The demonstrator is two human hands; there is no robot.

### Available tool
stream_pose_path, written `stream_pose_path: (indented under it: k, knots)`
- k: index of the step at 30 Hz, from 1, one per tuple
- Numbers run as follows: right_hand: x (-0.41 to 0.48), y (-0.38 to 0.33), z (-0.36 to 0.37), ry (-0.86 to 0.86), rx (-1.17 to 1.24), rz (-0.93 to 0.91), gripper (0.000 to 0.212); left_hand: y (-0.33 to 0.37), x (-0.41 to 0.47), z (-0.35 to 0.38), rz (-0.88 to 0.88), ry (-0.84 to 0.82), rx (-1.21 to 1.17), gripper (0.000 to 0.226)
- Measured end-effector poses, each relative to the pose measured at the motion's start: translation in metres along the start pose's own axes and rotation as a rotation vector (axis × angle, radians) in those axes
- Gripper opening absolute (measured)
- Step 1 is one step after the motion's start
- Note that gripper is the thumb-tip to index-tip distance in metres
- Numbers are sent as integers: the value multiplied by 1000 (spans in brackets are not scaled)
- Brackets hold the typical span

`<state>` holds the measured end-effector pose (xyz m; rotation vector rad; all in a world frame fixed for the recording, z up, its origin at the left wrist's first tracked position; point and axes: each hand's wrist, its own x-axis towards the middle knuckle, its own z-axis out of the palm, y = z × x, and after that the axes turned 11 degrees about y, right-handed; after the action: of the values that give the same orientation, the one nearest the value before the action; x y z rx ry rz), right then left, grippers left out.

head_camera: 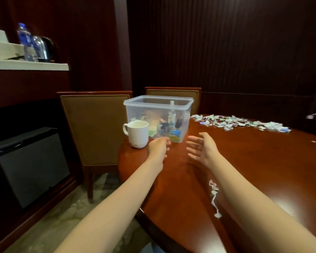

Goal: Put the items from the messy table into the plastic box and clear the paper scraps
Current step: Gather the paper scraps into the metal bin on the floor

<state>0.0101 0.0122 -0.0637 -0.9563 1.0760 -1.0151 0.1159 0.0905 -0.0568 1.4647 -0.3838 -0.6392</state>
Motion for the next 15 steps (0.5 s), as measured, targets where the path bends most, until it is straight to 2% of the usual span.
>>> stream_pose_path:
  k: [7, 15]
  knots:
    - [59, -21, -41, 129, -13, 23, 37, -6, 30, 74, -59, -77, 57, 20]
    - [150, -42, -69, 190, -12, 80, 37, -2, 65, 177, -146, -202, 144, 22]
